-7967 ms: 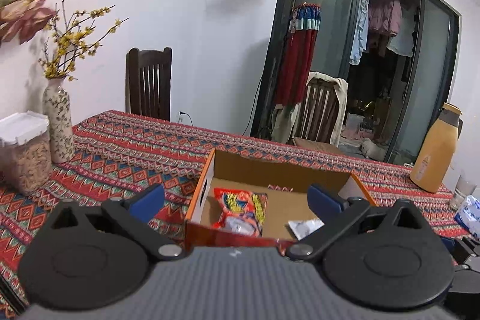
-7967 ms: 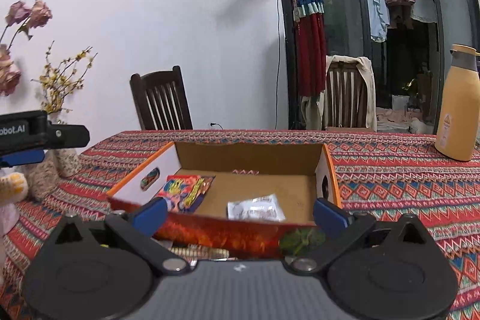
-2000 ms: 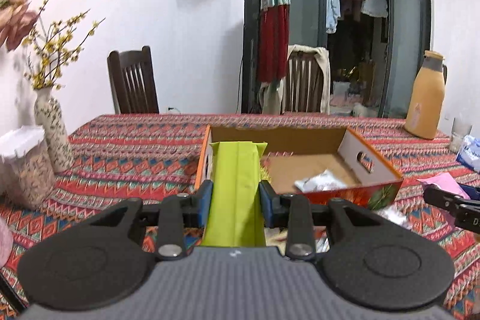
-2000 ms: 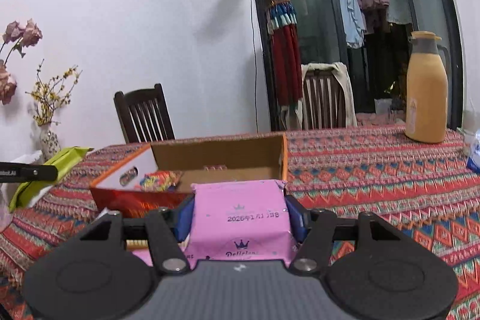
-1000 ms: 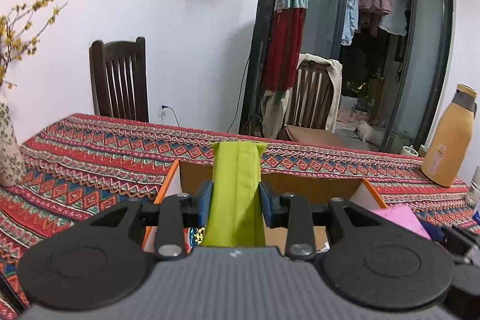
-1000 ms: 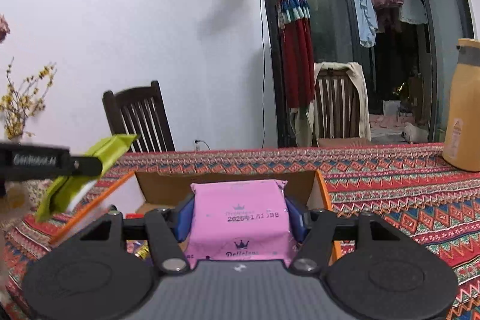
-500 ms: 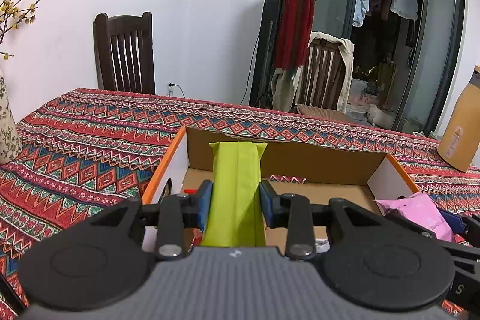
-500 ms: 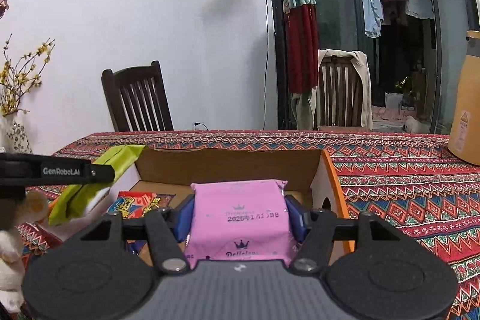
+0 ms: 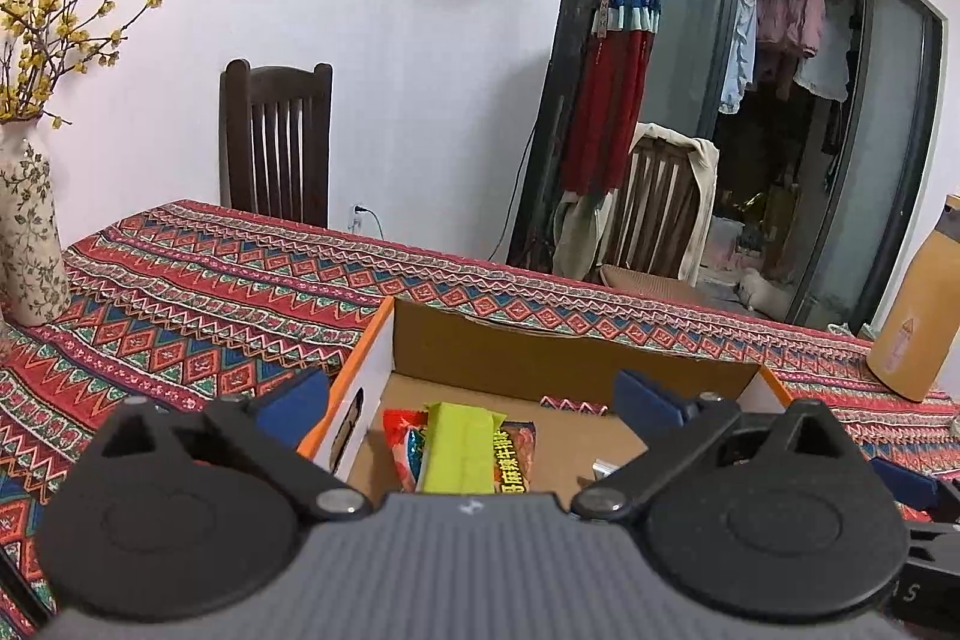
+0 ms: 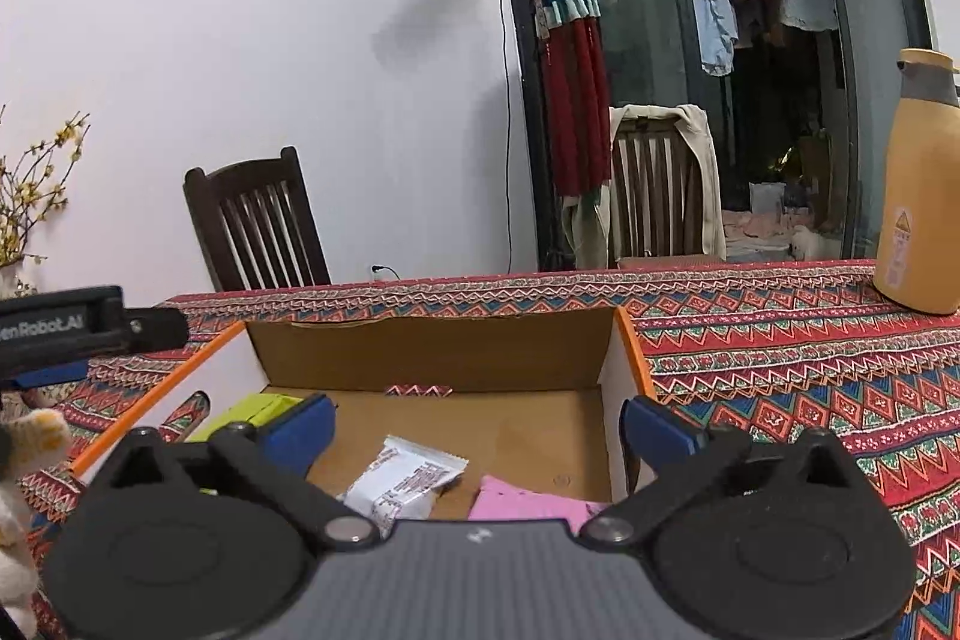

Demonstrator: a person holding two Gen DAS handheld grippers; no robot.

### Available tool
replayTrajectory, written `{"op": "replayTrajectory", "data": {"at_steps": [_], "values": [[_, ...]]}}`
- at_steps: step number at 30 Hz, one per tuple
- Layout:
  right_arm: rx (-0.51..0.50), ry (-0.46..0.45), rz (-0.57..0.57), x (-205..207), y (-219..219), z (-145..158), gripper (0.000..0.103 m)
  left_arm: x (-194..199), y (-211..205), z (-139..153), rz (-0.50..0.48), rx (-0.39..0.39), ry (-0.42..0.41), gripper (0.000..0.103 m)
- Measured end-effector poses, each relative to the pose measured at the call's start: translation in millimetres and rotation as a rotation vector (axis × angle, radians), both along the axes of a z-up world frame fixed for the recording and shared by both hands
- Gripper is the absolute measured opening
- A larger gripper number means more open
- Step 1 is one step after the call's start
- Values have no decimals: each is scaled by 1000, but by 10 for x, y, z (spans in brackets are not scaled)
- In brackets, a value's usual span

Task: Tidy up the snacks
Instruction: 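Carry the green bar and pink packet into the box and release both, then move both grippers back over the snack pile beside the box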

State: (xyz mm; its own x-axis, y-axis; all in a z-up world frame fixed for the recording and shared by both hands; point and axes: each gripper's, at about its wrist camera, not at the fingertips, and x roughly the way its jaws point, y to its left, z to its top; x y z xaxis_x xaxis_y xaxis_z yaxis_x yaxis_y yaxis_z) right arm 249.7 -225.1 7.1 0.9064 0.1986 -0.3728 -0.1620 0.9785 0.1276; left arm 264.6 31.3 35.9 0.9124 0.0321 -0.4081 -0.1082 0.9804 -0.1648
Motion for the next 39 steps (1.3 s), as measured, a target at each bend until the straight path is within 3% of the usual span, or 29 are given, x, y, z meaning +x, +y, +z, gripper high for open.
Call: {"op": "replayTrajectory", "data": {"at_steps": [23, 31, 39], "values": [[17, -78, -22, -382, -157, 389, 103, -602, -2, 480, -17, 9, -72, 103], [4, -71, -5, -741, -188, 383, 103, -883, 31, 478, -25, 5, -62, 103], [-27, -31, 6, -1069, -211, 209, 103, -1137, 110, 282, -39, 6, -24, 103]]}}
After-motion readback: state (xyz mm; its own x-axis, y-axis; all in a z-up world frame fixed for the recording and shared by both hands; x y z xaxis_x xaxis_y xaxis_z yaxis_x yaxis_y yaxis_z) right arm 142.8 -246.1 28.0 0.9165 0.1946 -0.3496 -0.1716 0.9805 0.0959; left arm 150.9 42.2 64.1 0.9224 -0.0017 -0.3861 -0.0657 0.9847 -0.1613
